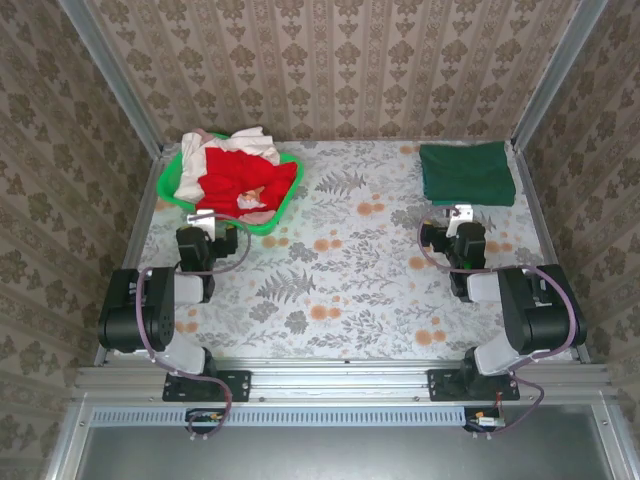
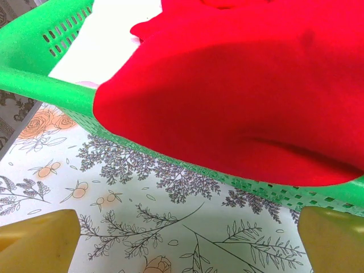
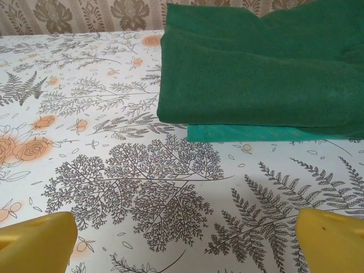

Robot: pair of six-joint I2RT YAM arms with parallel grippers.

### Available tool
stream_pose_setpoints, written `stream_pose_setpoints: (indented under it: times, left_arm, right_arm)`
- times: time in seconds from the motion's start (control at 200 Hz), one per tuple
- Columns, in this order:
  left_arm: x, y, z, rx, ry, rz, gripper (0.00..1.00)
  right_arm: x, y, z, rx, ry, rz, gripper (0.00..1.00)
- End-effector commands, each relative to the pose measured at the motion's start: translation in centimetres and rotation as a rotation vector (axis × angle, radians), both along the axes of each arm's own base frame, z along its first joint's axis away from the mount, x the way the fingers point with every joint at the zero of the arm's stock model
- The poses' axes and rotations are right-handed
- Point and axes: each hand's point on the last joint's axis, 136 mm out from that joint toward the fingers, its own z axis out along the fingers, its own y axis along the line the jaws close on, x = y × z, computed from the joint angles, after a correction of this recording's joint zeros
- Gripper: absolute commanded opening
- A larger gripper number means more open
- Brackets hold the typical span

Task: Fold and stack the t-shirts

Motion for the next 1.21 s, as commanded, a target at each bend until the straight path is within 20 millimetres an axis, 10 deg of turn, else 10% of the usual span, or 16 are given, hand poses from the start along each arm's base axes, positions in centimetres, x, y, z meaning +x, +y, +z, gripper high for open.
stream_pose_setpoints:
  times: [0.0, 0.77, 0.95, 1.08, 1.2]
  left_arm:
    - [0.5, -0.1, 1.0, -0.004, -0.029, -0.011, 1.0]
    - [0.4, 0.5, 2.4, 0.047, -0.044, 0.056, 1.0]
    - [-3.2, -0.2, 11.2, 0.022, -0.029, 0.242, 1.0]
    - [-9.4, 2.2, 10.9, -0.317, 0.079, 0.507, 1.0]
    - [-10.2, -2.0, 9.4, -0.57, 0.094, 0.3, 1.0]
  right_arm:
    - [0.5, 0.3, 0.6, -0.005, -0.013, 0.024, 1.0]
    - [0.6, 0.2, 1.0, -0.007, -0.009, 0.016, 1.0]
    - [0.5, 2.4, 8.2, 0.026, 0.046, 0.096, 1.0]
    - [-0.7, 2.2, 12.1, 0.305, 0.006, -0.024, 1.0]
    - [-3.0, 1.6, 12.2, 0.479, -0.076, -0.092, 1.0]
